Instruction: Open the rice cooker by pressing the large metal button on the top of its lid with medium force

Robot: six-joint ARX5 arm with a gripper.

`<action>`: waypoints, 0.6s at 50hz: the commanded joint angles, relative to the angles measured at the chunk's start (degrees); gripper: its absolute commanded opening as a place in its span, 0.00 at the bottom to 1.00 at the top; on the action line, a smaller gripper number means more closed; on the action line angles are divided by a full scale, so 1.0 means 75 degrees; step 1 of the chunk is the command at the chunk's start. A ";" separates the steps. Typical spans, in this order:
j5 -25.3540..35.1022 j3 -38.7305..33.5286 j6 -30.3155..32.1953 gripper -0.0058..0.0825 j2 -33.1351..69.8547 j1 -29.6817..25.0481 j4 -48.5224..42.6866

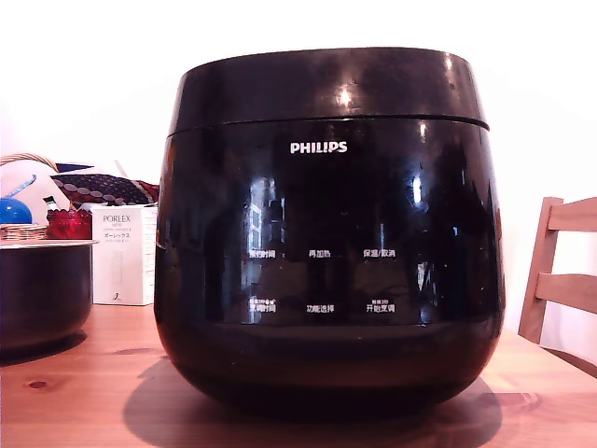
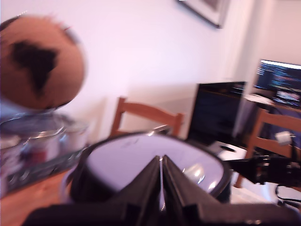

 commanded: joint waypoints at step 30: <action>-0.2696 0.0723 0.1708 0.04 0.3745 -0.3727 0.2535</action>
